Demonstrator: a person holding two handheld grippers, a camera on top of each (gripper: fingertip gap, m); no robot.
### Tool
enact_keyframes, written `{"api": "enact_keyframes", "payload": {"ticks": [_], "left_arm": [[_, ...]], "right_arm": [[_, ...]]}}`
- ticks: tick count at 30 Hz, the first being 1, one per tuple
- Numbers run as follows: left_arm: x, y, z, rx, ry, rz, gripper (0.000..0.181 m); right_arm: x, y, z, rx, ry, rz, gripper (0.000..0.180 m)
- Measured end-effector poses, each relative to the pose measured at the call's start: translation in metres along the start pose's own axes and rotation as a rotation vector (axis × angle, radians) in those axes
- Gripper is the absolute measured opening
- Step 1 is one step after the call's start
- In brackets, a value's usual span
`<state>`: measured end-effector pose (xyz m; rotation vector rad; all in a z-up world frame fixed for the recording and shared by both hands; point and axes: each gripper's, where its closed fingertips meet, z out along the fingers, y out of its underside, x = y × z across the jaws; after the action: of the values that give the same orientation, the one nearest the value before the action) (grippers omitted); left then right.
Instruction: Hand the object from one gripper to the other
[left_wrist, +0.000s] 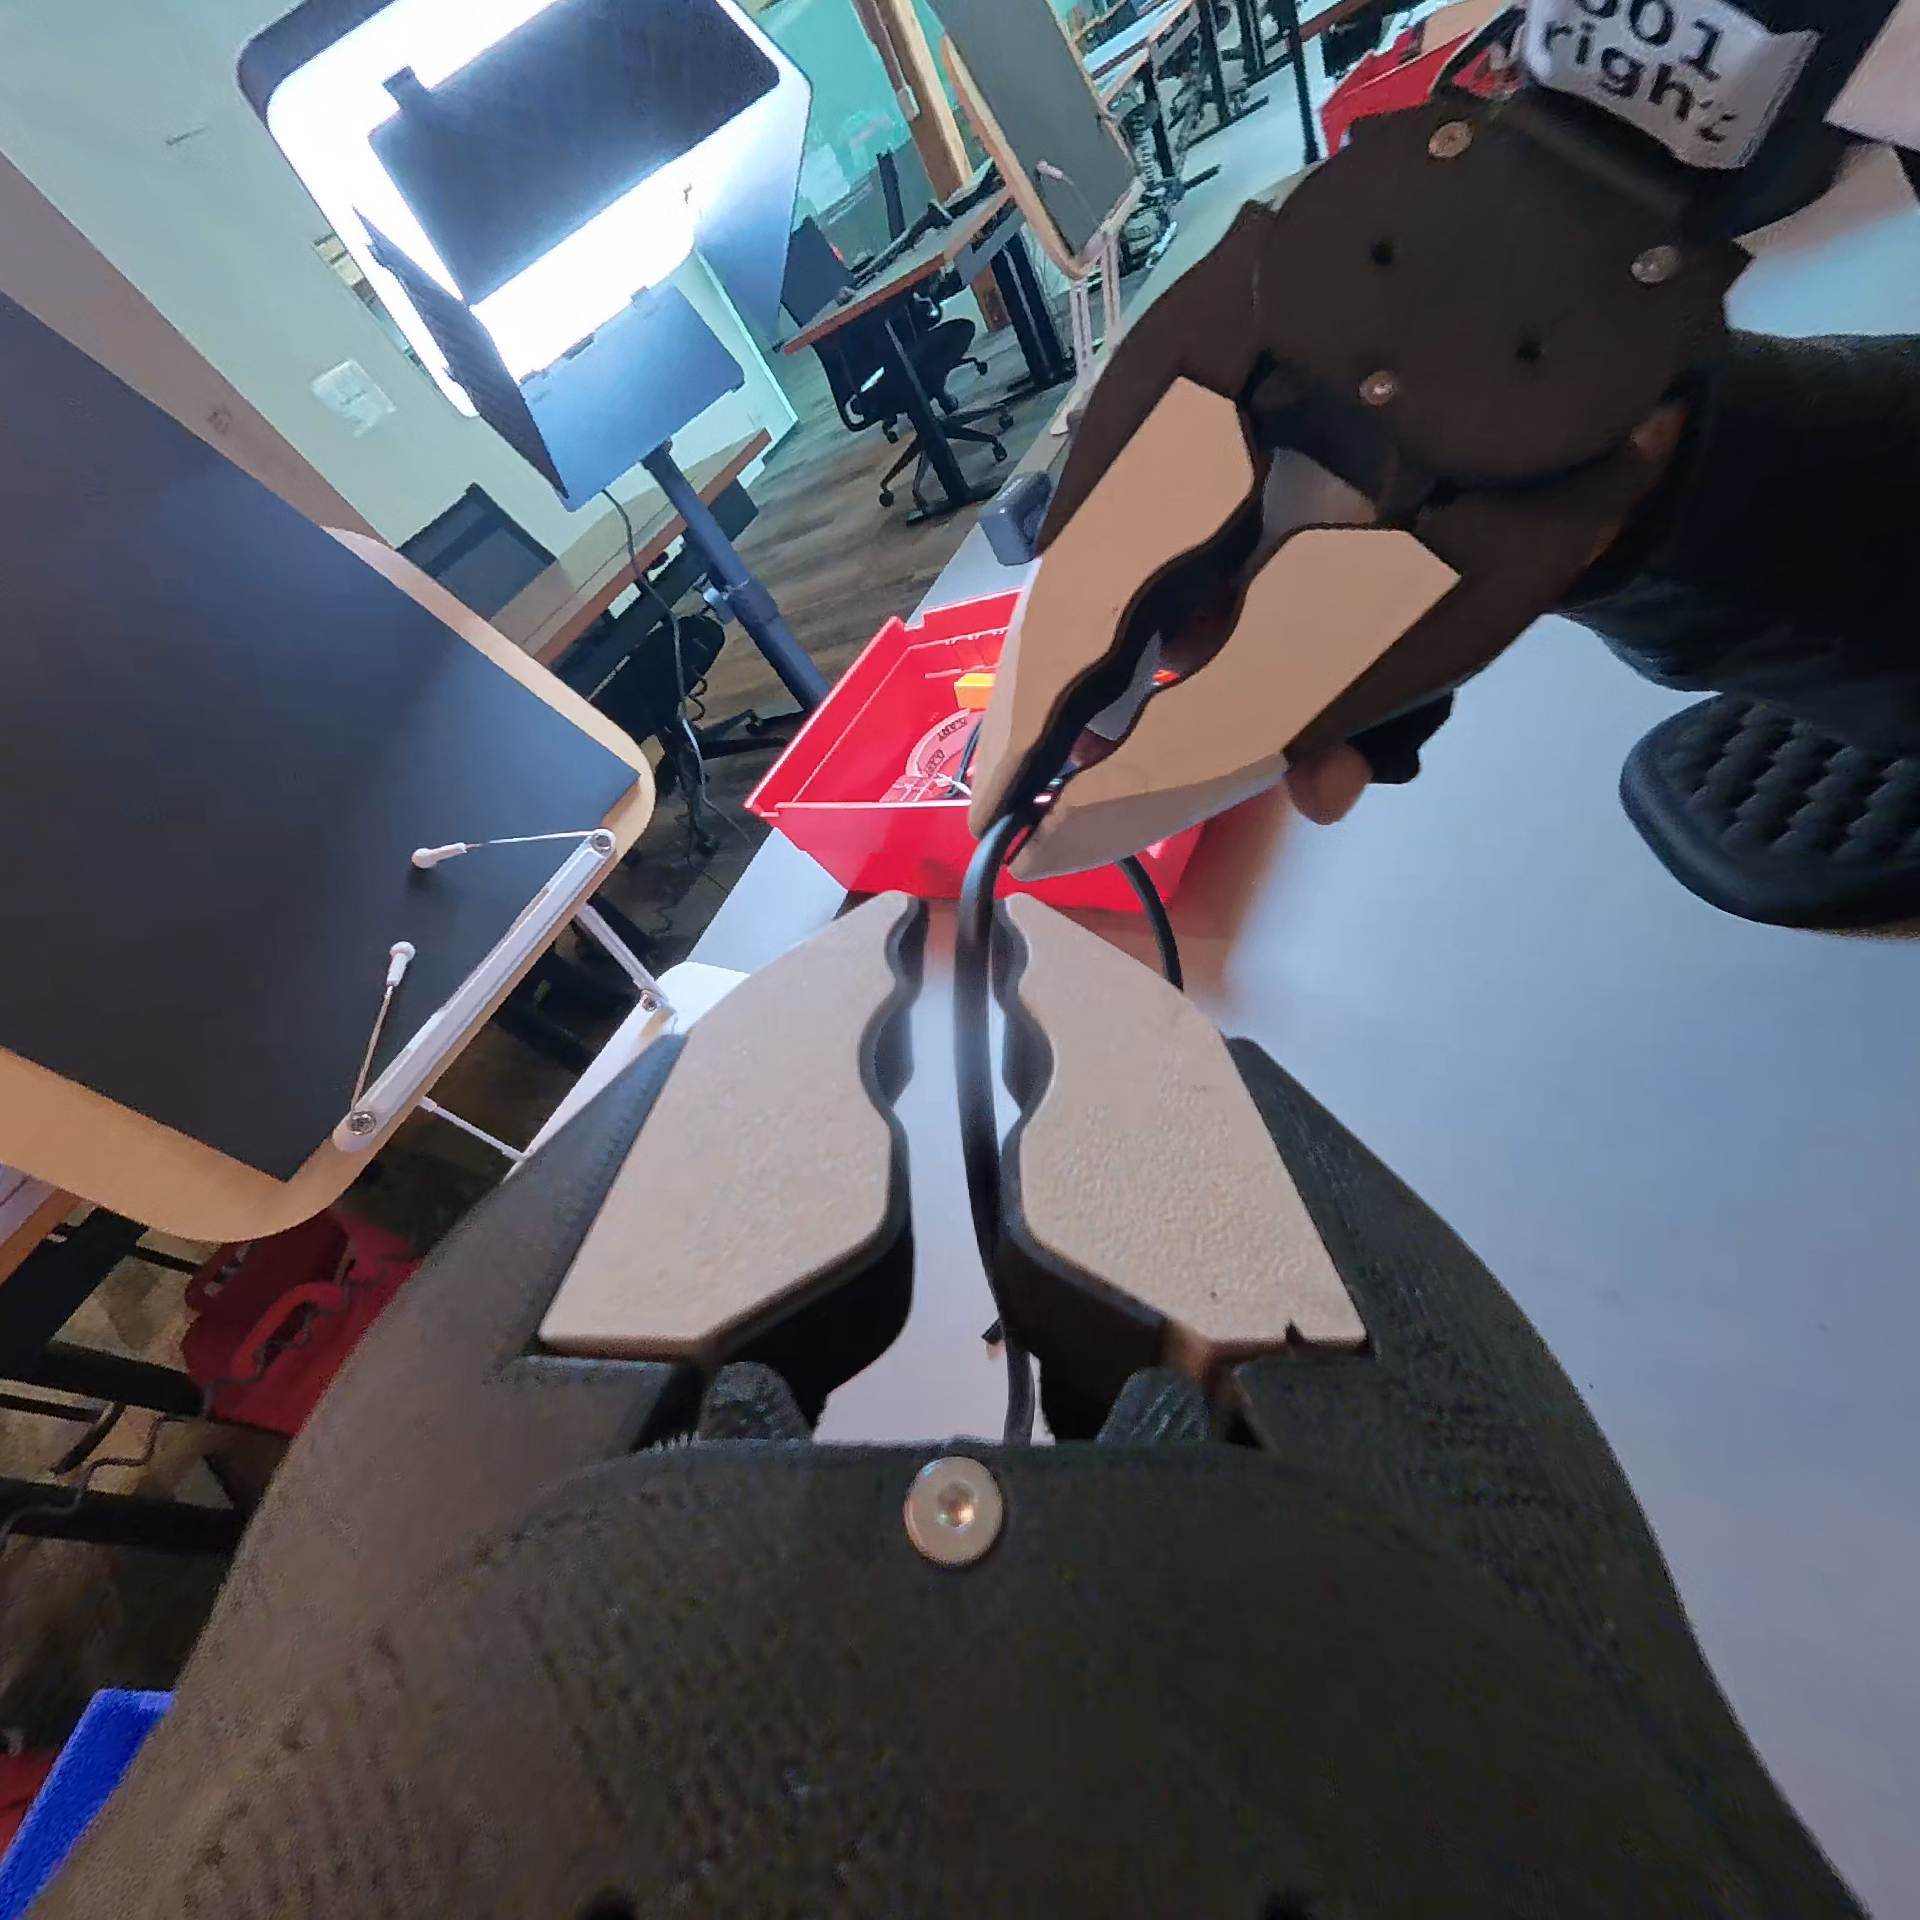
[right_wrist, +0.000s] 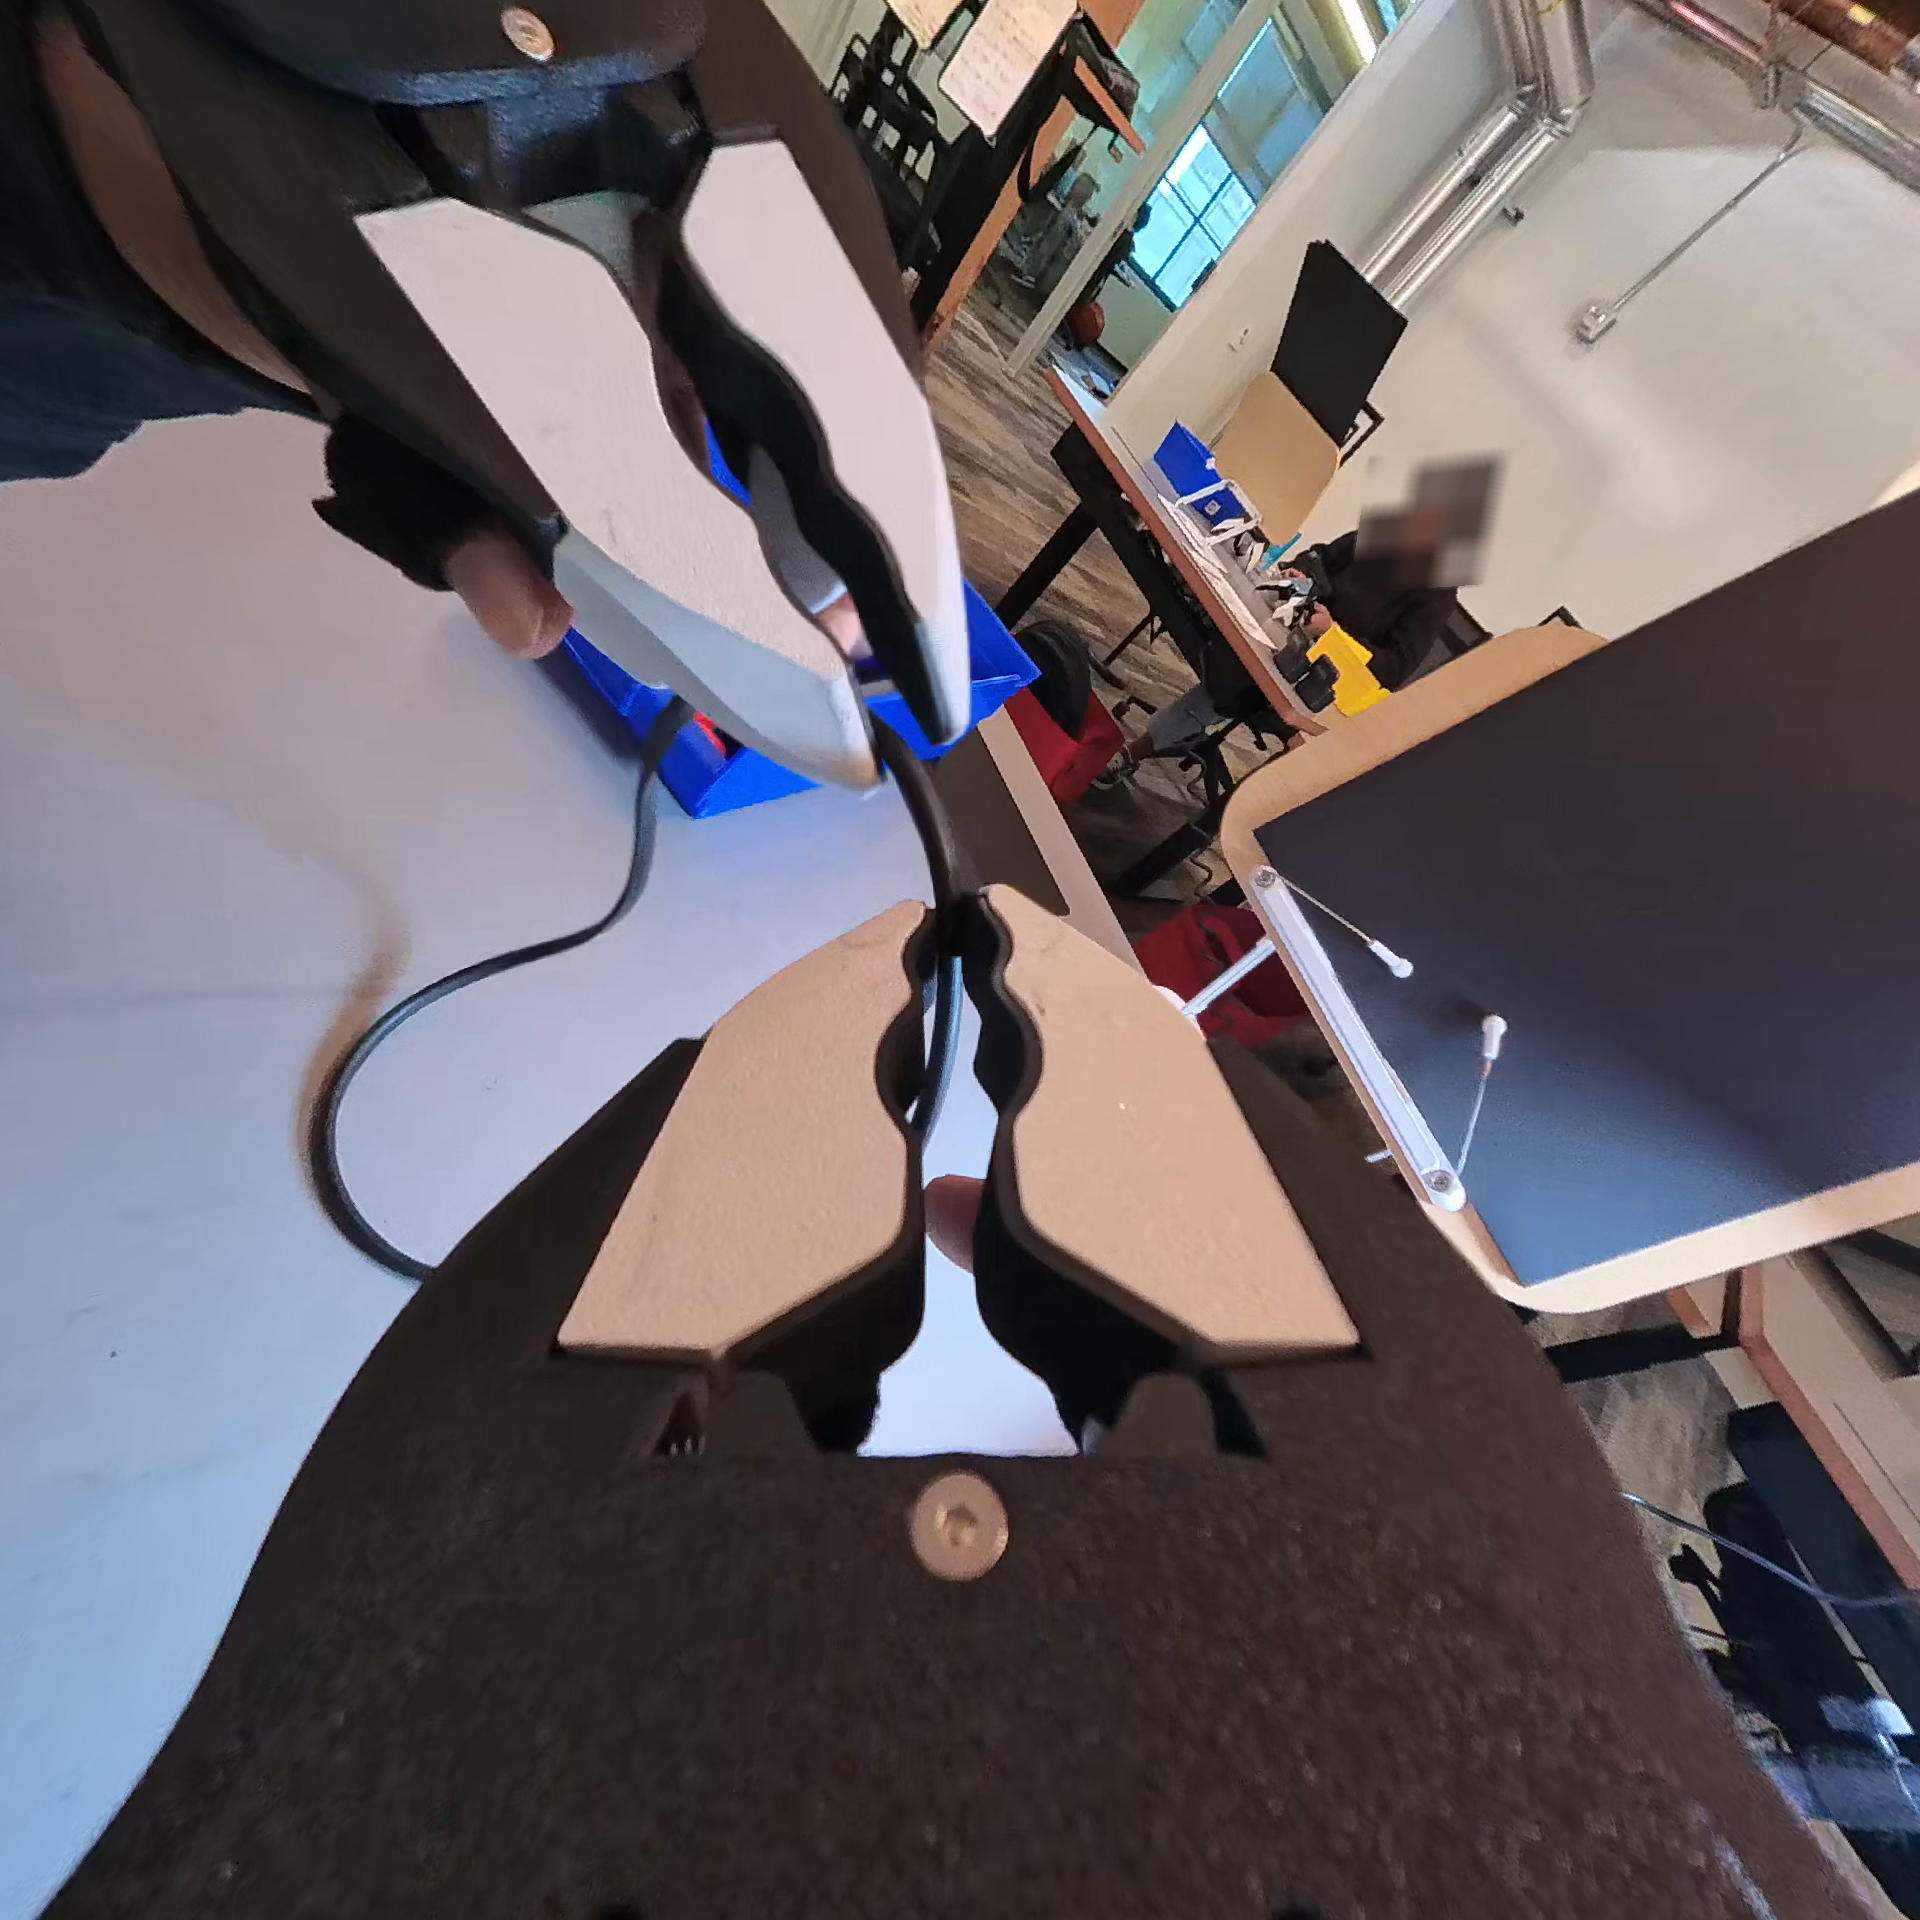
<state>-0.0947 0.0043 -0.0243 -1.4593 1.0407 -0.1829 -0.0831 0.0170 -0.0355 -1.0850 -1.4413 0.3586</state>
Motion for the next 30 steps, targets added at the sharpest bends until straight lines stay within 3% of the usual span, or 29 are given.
{"api": "enact_keyframes", "payload": {"ticks": [14, 19, 25, 30], "left_arm": [[0.004, 0.001, 0.004, -0.007, 0.004, 0.035, 0.005], [0.003, 0.001, 0.001, -0.002, 0.016, 0.017, 0.006], [0.011, 0.006, 0.007, -0.050, 0.031, 0.056, 0.016], [0.010, 0.007, 0.007, -0.062, 0.017, 0.077, 0.004]], "right_arm": [[0.000, 0.000, 0.004, 0.017, 0.008, 0.010, 0.011], [0.003, 0.000, 0.001, 0.011, 0.020, -0.008, 0.005], [-0.007, 0.003, 0.005, -0.029, -0.010, -0.054, 0.004], [-0.009, 0.001, 0.005, -0.027, 0.005, -0.087, 0.005]]}}
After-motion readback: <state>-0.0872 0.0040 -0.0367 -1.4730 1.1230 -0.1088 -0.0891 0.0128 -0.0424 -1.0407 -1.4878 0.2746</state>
